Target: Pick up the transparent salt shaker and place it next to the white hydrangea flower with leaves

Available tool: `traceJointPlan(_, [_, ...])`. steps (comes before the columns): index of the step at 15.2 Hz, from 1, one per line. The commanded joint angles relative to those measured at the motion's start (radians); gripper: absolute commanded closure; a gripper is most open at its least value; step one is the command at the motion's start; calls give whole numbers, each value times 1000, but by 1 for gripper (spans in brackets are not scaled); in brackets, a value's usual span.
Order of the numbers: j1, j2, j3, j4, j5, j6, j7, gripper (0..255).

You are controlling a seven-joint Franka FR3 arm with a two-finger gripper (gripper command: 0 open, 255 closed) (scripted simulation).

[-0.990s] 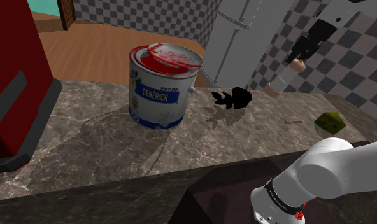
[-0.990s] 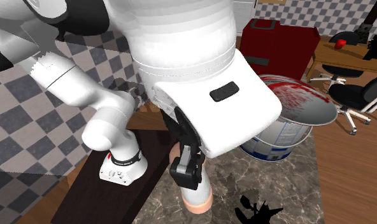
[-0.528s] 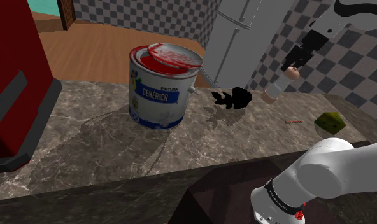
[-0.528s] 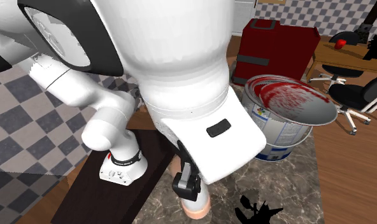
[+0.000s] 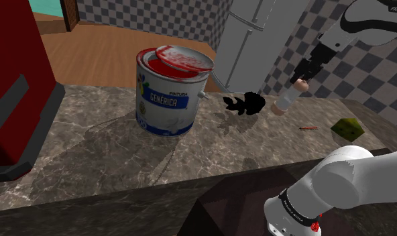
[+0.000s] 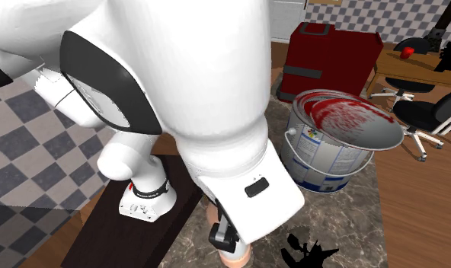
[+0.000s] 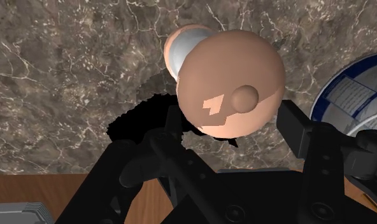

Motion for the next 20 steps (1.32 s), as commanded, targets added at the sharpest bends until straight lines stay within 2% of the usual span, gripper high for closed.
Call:
traceJointPlan(1, [-5,-8,-4,-36,-6,29,-1,255])
traceJointPlan(20, [-16,23,-71,-264,-38,287,-28,255])
